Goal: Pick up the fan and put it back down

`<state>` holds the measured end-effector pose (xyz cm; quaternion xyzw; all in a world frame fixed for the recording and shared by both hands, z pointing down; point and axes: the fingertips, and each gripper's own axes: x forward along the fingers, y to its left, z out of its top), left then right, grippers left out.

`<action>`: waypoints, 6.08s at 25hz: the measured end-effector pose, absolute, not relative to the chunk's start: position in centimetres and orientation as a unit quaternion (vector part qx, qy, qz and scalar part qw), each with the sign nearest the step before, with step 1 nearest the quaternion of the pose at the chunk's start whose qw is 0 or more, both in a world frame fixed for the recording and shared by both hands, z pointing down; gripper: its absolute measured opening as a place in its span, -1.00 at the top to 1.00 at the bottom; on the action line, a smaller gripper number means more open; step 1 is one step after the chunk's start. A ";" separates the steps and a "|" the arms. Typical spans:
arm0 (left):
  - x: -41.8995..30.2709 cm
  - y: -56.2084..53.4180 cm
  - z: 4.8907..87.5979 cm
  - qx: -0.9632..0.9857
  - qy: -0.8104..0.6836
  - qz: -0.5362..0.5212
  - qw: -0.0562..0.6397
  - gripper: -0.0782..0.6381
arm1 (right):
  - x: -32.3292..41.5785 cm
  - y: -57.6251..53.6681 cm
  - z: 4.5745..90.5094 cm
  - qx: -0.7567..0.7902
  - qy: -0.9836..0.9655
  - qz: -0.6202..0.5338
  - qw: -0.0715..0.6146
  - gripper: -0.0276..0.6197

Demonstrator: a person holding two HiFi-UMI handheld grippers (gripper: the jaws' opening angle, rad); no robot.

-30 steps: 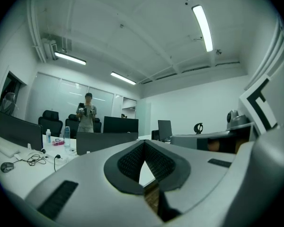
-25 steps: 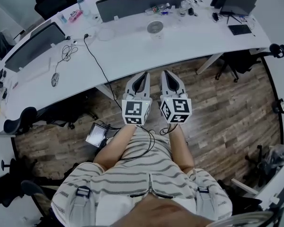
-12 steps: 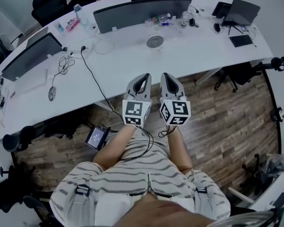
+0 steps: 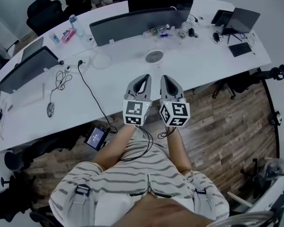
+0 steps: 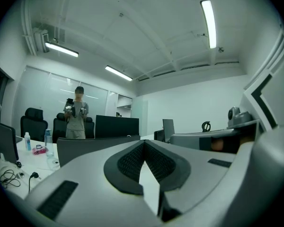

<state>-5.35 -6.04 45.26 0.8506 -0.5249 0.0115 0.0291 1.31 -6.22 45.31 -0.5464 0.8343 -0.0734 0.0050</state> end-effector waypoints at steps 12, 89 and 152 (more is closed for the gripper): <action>-7.1 -14.5 43.5 0.866 -0.499 0.017 0.030 0.76 | -0.6 -14.7 43.4 -0.561 0.823 -0.081 0.012 0.88; -2.8 -32.0 62.7 0.891 -0.284 0.342 0.097 0.33 | 5.5 -26.9 45.6 -0.548 0.830 -0.106 0.004 0.88; -1.3 -34.4 67.3 0.885 -0.189 0.412 0.103 0.14 | 7.7 -28.2 47.2 -0.572 0.812 -0.120 -0.009 0.88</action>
